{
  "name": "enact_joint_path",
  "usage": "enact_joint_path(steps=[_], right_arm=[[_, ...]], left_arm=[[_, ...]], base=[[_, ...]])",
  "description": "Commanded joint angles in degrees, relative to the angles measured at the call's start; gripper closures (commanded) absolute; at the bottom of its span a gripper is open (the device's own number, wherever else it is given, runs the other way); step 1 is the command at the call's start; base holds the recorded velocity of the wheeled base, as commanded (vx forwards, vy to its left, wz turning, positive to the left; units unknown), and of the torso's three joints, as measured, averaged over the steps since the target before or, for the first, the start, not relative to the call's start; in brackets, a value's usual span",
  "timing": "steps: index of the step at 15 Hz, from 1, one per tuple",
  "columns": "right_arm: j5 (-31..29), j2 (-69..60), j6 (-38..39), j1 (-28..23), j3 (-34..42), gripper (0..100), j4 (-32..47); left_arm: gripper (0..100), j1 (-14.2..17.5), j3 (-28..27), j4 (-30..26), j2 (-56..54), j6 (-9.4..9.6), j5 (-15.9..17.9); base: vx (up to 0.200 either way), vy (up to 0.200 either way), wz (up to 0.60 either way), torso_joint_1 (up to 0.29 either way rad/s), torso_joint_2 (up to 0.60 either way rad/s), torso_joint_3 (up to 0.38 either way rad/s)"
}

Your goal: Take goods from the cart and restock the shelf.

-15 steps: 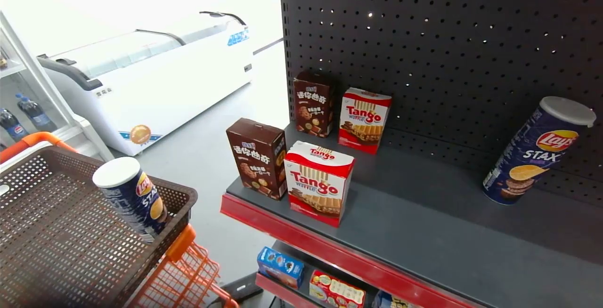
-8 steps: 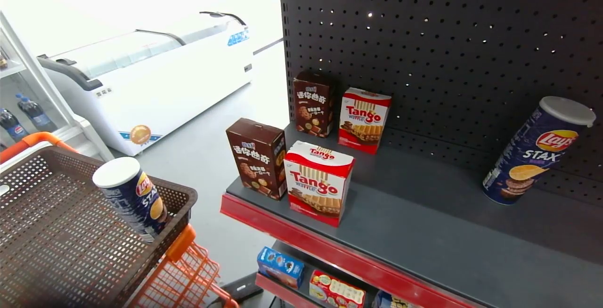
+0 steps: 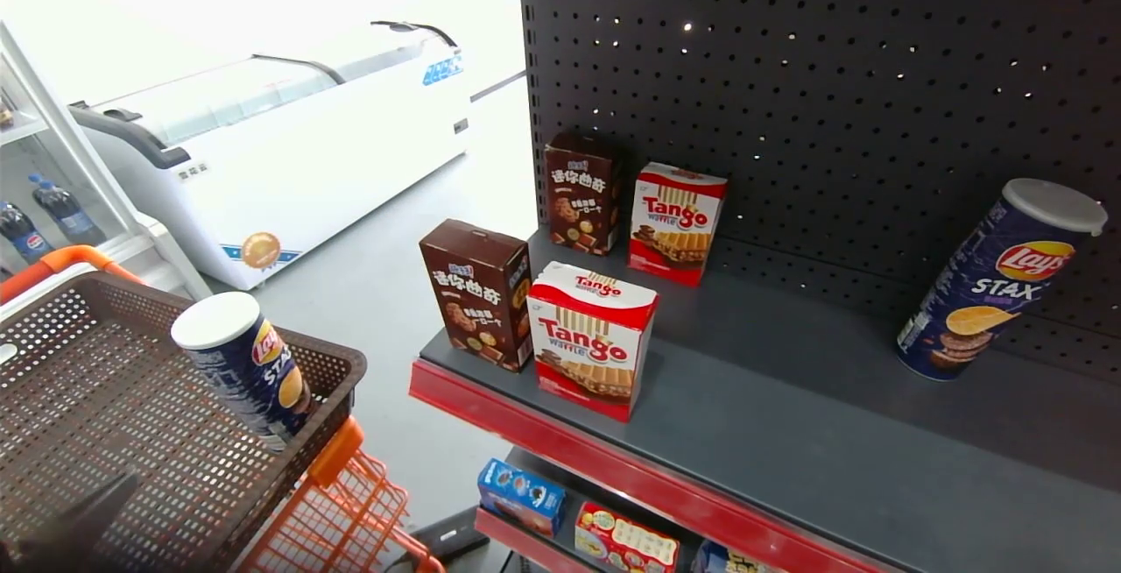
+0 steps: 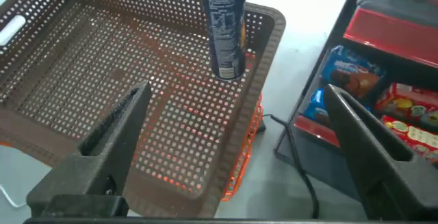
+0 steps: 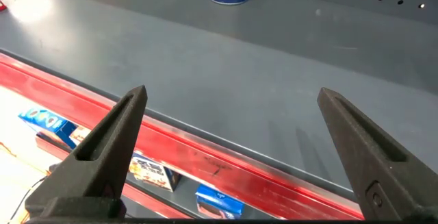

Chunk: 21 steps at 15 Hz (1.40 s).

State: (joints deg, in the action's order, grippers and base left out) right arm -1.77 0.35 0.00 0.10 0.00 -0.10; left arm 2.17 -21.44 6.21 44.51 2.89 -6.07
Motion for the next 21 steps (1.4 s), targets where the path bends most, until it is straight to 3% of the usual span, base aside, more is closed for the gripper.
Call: enact_joint_path(steps=[1, 4, 7, 9, 15, 21], right_arm=[[0.01, 0.09, 0.00, -0.01, 0.00, 0, 0.01], [0.01, 0.09, 0.00, -0.01, 0.00, 0, 0.01], [0.01, 0.09, 0.00, -0.01, 0.00, 0, 0.01], [0.01, 0.09, 0.00, -0.01, 0.00, 0, 0.01], [0.01, 0.09, 0.00, -0.01, 0.00, 0, 0.01], [0.01, 0.09, 0.00, -0.01, 0.00, 0, 0.01]], left_arm=[[0, 5.04, 0.70, 9.70, 17.54, 0.10, 1.15], [0, 5.65, 2.81, 20.60, 26.51, -0.34, 3.79], [0, 5.39, 8.70, 44.42, 42.06, -0.16, 3.79], [0, 5.39, 10.81, 56.37, 49.97, 0.10, 3.70], [0, 6.18, 9.67, 72.46, 63.42, 0.45, 3.79], [0, 6.53, 5.10, 73.25, 67.82, 0.63, 3.79]], base=[[0.000, 0.000, 0.00, 0.000, 0.00, 0.000], [0.000, 0.000, 0.00, 0.000, 0.00, 0.000], [0.000, 0.000, 0.00, 0.000, 0.00, 0.000], [0.000, 0.000, 0.00, 0.000, 0.00, 0.000], [0.000, 0.000, 0.00, 0.000, 0.00, 0.000], [0.000, 0.000, 0.00, 0.000, 0.00, 0.000]])
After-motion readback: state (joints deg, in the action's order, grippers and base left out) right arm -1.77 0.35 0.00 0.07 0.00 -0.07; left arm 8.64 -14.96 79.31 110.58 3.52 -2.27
